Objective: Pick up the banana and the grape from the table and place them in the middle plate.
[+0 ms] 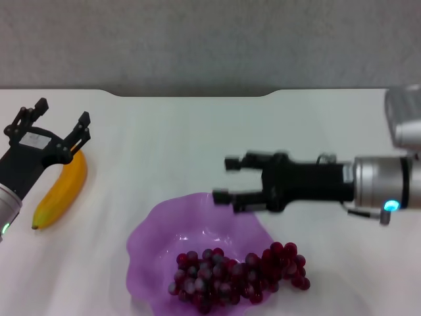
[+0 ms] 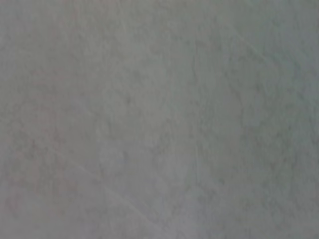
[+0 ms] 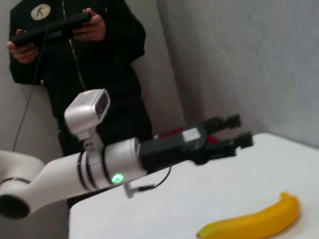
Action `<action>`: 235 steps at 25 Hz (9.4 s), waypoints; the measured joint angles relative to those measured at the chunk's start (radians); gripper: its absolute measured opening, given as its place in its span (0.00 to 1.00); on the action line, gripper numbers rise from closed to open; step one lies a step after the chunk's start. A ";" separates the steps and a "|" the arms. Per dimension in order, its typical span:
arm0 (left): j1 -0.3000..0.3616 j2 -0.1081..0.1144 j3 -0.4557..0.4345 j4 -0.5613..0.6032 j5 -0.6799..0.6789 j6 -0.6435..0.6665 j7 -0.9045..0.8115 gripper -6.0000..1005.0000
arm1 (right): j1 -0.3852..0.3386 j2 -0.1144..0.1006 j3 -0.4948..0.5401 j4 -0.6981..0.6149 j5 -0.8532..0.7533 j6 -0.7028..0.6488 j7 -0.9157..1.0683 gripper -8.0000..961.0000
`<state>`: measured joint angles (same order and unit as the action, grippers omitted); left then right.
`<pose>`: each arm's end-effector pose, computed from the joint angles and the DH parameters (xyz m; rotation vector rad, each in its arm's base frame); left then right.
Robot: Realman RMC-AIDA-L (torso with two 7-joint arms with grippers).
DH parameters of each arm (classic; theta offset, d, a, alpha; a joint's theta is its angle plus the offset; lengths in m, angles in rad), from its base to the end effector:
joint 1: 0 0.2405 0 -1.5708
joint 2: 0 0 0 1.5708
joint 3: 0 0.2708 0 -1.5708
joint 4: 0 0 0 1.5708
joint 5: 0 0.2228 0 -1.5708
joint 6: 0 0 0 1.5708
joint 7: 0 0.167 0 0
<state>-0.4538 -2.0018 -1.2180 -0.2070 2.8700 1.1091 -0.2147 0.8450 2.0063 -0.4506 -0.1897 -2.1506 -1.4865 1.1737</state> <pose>-0.3332 0.3889 -0.0110 -1.7790 -0.3746 -0.6637 0.2059 0.3914 -0.0707 -2.8494 0.4967 0.8550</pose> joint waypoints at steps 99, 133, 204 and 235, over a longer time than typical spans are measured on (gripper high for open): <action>0.023 -0.026 -0.125 -0.268 -0.001 -0.787 0.178 0.77 | -0.298 0.008 0.023 0.524 1.234 -0.063 -1.474 0.73; -0.068 -0.029 -0.118 -0.157 -0.002 -0.871 0.190 0.71 | -0.285 0.006 0.024 0.546 1.230 -0.087 -1.474 0.73; 0.333 -0.025 0.163 -1.560 0.000 -2.006 0.775 0.60 | -0.304 0.003 0.029 0.536 1.257 -0.072 -1.474 0.73; 0.225 -0.023 0.224 -1.552 0.000 -2.120 0.726 0.88 | -0.313 0.003 0.049 0.535 1.256 -0.074 -1.474 0.73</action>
<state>-0.2290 -2.0244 -0.9940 -1.7591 2.8701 -1.0108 0.5114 0.5321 2.0094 -0.4012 0.3452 -0.8943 -1.5606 -0.3006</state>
